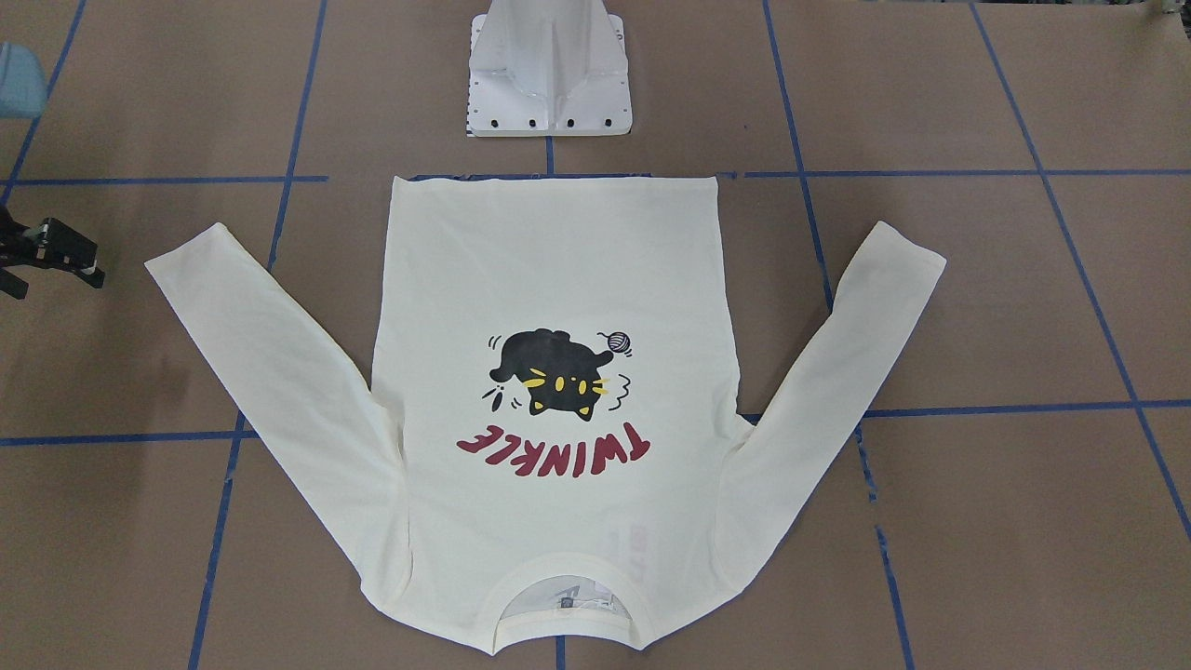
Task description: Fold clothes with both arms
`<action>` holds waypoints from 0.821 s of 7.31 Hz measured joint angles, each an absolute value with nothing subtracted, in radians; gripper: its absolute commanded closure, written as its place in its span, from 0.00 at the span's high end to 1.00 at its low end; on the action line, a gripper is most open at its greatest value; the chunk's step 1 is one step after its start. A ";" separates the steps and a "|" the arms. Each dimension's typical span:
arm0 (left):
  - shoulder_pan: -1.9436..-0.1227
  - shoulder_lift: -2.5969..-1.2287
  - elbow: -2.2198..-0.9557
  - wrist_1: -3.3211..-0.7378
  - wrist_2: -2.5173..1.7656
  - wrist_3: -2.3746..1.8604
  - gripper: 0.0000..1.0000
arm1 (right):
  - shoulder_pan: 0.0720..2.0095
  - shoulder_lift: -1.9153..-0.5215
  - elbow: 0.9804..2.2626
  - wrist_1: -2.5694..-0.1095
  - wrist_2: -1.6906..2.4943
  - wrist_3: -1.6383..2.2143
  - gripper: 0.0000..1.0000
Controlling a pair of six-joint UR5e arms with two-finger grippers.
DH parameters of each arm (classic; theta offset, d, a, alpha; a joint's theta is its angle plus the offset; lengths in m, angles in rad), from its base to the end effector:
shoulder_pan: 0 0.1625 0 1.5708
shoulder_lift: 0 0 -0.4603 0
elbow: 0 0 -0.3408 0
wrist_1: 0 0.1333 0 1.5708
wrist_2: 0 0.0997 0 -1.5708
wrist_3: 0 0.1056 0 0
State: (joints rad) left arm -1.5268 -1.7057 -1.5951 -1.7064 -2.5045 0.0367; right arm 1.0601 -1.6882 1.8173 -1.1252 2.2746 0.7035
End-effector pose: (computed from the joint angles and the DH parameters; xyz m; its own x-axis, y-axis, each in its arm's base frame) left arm -0.0258 -0.5137 0.5957 0.5821 0.2944 -0.7580 -0.0635 0.9458 0.3186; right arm -0.1445 -0.3907 0.5891 0.6415 -0.0445 0.7658 -0.0062 0.9980 0.0632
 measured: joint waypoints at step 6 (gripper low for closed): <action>-1.526 -1.689 -1.524 -1.873 -2.508 0.015 1.00 | 0.812 -1.774 1.812 -0.883 2.103 1.135 0.89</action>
State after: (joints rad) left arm -1.5264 -1.6889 -1.5238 -1.8728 -2.5079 0.0152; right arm 0.8122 -1.7737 1.8120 -0.8827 2.1030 1.1350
